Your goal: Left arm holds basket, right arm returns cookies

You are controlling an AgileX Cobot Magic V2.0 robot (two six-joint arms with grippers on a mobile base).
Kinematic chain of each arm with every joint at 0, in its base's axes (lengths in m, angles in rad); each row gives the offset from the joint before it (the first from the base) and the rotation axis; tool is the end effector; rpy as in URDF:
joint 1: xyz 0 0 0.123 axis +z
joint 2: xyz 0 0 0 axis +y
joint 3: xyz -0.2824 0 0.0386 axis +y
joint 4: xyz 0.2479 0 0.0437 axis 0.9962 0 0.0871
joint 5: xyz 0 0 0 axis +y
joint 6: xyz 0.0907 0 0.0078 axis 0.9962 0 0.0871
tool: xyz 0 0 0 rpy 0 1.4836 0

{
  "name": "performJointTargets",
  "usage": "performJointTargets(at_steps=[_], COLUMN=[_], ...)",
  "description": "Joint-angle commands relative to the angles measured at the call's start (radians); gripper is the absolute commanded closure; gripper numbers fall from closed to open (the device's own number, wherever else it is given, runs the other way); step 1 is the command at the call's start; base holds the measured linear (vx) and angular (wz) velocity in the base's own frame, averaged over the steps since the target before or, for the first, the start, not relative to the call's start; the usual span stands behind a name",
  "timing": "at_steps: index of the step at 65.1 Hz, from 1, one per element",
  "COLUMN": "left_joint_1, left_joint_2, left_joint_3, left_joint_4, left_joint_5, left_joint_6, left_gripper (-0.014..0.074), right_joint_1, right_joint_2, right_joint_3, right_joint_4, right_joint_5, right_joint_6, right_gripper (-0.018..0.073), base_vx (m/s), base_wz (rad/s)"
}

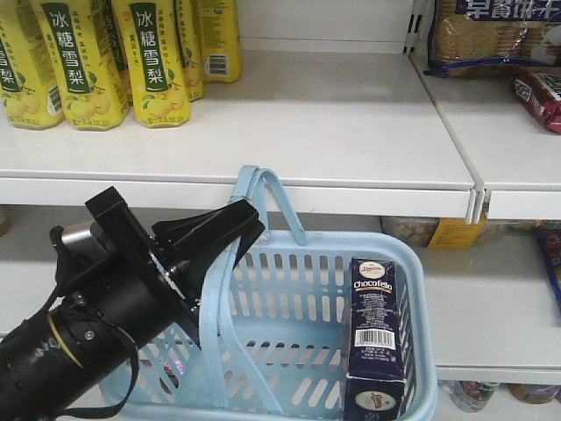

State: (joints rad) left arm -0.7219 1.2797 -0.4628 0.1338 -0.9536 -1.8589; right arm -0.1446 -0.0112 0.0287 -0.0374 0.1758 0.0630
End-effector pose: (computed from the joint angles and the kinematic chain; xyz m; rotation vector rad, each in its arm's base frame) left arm 0.1780 -0.1699 0.2734 -0.7742 1.5562 -2.0843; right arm 0.0556 -0.0087 0.1880 0.1480 1.6711 -0.0948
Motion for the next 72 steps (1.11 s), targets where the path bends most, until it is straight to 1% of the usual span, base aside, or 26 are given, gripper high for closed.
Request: performJointTargets(at_steps=[1, 72], left_joint_1=[0.015, 0.015], left_joint_2=[-0.027, -0.027], left_joint_3=[-0.038, -0.038], left_joint_4=[-0.134, -0.134], left_joint_5=[-0.104, -0.104], left_joint_6=[0.033, 0.033], left_gripper=[0.0599, 0.0599], right_joint_1=[-0.004, -0.004], right_joint_2=[-0.009, -0.009], right_joint_3=[0.016, 0.016], right_joint_4=[-0.006, -0.006], right_joint_5=[-0.072, -0.072], right_joint_6=[-0.005, -0.005], right_gripper=[0.0566, 0.0566], base_vx=[0.0, 0.0], base_wz=[0.0, 0.0])
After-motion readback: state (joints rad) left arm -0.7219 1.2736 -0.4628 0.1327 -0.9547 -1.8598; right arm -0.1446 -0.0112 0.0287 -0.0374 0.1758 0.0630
